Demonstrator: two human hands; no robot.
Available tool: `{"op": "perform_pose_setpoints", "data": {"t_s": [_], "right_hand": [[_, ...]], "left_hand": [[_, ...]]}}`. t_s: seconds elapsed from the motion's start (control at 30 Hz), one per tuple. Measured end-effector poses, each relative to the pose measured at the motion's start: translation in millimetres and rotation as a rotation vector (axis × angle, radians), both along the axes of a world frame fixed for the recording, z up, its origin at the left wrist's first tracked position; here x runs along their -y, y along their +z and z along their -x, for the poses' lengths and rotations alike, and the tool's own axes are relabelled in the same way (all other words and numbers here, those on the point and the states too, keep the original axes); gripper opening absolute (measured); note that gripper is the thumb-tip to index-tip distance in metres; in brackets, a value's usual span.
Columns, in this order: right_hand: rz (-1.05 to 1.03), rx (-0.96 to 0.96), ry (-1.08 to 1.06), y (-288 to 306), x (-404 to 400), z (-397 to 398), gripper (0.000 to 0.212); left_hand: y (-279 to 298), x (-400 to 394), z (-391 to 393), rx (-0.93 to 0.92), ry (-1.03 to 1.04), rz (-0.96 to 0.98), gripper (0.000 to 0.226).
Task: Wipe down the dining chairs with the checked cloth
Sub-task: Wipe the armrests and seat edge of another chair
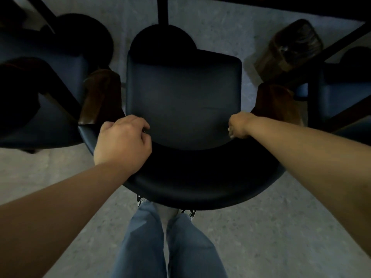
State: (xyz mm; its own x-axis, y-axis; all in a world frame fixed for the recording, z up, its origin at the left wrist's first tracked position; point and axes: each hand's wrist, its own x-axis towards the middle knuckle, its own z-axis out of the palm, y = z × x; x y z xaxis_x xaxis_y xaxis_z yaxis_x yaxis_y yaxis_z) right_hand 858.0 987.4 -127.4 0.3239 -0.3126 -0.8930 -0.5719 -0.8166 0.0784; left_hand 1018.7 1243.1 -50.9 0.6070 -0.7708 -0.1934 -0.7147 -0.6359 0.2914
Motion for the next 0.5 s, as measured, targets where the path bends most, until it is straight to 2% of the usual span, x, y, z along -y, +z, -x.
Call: {"op": "perform_pose_setpoints", "data": {"t_s": [0.17,0.4,0.5], "right_hand": [[-0.104,0.187,-0.095,-12.5,-61.7,-15.2,0.028],[-0.237,0.502,-0.495,-34.0,-142.1,-97.8,0.021],[-0.310,0.618,-0.476,-34.5,-158.6,-126.4,0.019]], "left_hand": [[2.3,-1.2,-0.6,-0.058,0.033,0.053,0.033],[8.4,-6.0,1.2,-0.129,0.112,0.208,0.036],[8.7,-6.6,0.0,-0.139,0.118,0.208,0.038]]}}
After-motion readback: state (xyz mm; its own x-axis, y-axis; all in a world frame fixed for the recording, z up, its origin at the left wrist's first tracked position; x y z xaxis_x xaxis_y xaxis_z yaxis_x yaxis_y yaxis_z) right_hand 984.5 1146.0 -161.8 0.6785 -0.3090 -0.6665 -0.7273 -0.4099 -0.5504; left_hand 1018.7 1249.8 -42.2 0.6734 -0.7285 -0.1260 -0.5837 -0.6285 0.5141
